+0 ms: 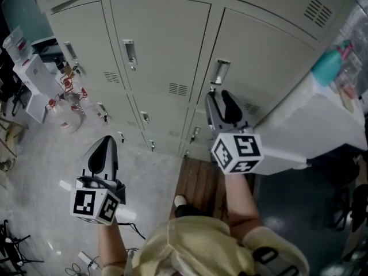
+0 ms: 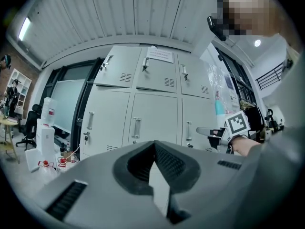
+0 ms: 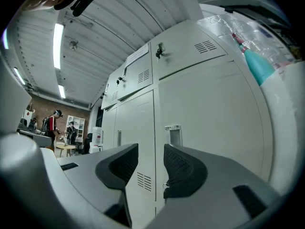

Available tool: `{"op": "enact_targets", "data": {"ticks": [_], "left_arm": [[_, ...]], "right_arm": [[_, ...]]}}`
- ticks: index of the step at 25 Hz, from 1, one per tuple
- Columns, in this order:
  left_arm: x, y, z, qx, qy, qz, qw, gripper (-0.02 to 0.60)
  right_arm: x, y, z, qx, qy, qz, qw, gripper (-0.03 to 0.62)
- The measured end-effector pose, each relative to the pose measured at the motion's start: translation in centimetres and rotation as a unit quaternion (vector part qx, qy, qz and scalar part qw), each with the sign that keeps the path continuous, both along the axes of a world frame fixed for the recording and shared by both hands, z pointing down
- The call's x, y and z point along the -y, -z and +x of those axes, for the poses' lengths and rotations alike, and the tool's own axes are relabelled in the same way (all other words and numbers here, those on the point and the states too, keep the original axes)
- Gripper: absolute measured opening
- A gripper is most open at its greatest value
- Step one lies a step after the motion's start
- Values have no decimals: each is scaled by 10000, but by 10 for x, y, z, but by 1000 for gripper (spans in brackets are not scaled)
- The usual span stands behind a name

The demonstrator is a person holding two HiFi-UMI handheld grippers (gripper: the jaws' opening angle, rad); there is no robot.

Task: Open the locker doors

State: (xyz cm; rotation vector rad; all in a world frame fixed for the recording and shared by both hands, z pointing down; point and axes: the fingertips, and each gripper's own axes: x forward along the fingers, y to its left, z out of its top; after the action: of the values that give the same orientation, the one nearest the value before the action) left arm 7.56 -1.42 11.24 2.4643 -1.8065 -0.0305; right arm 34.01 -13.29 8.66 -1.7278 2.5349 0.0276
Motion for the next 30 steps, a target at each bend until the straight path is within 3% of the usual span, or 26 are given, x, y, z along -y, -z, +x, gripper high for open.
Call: {"op": "enact_targets", "data": {"ticks": [16, 30], "left_arm": [[59, -9, 14, 36, 53, -131, 9999, 3], [61, -17, 5, 104, 199, -226, 9995, 3]], "right_arm": [[73, -5, 3, 70, -311, -8, 9995, 146], [86, -10, -5, 26, -283, -72, 9996, 146]]}}
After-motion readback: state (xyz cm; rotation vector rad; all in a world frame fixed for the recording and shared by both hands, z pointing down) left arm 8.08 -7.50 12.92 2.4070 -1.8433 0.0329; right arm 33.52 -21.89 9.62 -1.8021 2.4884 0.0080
